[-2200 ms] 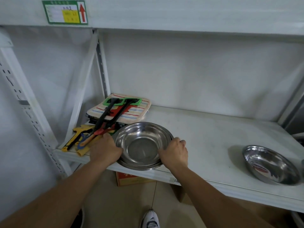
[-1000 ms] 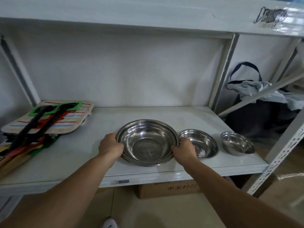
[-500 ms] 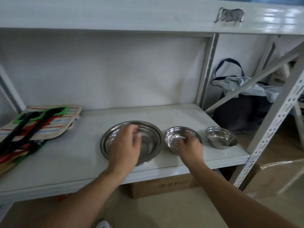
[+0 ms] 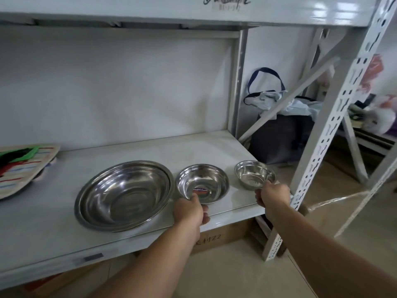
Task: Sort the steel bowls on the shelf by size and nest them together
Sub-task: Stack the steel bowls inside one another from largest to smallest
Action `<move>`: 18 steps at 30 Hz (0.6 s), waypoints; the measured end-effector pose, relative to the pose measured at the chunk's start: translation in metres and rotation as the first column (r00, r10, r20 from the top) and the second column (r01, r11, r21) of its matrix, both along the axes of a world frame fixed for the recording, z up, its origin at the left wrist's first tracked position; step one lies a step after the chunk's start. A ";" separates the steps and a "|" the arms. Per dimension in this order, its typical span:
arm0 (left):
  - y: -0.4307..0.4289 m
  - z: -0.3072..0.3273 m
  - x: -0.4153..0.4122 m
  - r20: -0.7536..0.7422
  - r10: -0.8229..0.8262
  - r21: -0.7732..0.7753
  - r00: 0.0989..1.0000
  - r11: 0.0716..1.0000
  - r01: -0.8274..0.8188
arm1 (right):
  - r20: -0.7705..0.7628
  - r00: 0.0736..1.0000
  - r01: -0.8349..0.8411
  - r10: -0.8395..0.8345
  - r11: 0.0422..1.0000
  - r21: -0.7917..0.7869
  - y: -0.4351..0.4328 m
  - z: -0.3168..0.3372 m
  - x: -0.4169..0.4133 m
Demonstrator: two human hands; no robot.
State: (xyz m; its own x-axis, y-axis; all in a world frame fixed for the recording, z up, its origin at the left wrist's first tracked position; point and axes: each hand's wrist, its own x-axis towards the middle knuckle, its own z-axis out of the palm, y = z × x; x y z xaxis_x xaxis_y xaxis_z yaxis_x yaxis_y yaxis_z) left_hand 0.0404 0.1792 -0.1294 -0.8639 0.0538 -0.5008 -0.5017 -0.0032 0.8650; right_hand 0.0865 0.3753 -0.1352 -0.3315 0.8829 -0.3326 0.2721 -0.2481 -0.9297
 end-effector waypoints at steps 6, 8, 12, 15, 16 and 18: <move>0.011 -0.003 -0.006 -0.041 0.025 -0.030 0.999 0.999 -0.026 | -0.012 1.000 -0.004 0.003 0.997 -0.072 0.009 -0.001 -0.010; 0.011 0.006 -0.004 -0.066 -0.004 -0.044 0.998 0.999 0.001 | -0.039 0.999 0.004 -0.008 0.995 -0.105 0.008 0.002 -0.008; 0.002 0.040 -0.008 -0.164 -0.047 -0.002 0.985 0.999 0.047 | -0.117 0.993 -0.001 -0.005 0.999 -0.044 0.001 0.016 -0.007; -0.026 0.070 -0.024 -0.262 -0.014 0.003 0.965 1.000 0.015 | -0.187 0.982 -0.037 0.036 0.999 0.000 -0.015 0.040 -0.007; -0.041 0.079 -0.029 -0.298 0.003 -0.007 0.955 1.000 -0.006 | -0.213 0.975 -0.060 0.061 0.998 0.013 -0.023 0.048 -0.008; -0.079 0.091 -0.042 -0.368 0.025 -0.072 0.930 0.996 -0.055 | -0.253 0.960 -0.111 0.119 0.993 0.046 -0.040 0.063 -0.011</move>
